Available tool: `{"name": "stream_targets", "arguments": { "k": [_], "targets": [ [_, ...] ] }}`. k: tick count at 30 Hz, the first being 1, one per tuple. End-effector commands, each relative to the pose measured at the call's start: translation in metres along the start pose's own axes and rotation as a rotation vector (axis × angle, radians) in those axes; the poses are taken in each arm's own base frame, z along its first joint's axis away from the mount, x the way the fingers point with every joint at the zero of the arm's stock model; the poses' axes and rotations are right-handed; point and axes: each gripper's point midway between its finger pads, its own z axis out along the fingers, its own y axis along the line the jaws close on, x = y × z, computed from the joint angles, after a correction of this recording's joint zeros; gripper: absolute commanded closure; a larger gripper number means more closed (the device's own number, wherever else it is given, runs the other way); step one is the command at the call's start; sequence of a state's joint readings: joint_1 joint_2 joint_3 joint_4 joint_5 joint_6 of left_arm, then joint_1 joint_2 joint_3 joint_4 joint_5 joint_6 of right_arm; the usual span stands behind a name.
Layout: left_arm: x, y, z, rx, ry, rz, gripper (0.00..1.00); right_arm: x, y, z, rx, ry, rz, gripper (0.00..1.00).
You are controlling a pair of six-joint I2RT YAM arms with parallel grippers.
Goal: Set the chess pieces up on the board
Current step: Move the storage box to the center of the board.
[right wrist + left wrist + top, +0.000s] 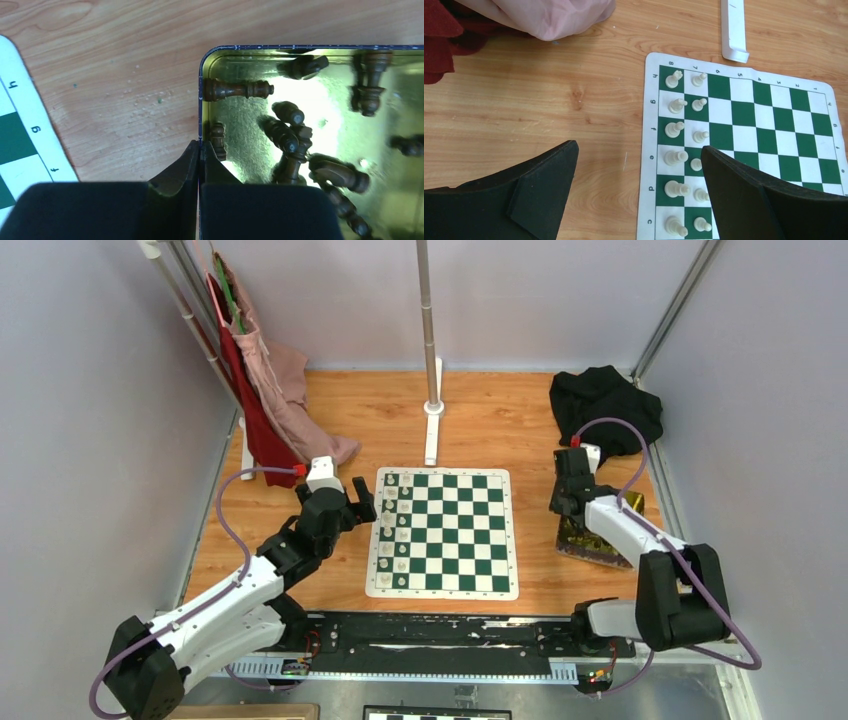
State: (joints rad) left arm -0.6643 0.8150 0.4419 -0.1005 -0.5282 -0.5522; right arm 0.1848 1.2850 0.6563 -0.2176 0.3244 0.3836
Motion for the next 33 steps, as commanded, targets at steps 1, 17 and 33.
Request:
{"name": "stream_targets", "arguments": {
  "k": [1, 17, 33],
  "targets": [
    [-0.009, -0.002, 0.0, -0.01, -0.037, -0.026, 0.01, -0.008, 0.015, -0.002, -0.075, 0.016, -0.057, 1.0],
    [-0.012, -0.004, 0.002, -0.016, -0.035, -0.031, 0.01, -0.023, 0.092, -0.007, -0.277, 0.041, -0.325, 1.0],
    [-0.012, 0.0, 0.005, -0.054, -0.029, -0.01, 0.01, -0.057, 0.121, 0.033, -0.306, 0.059, -0.347, 1.0]
  ]
}}
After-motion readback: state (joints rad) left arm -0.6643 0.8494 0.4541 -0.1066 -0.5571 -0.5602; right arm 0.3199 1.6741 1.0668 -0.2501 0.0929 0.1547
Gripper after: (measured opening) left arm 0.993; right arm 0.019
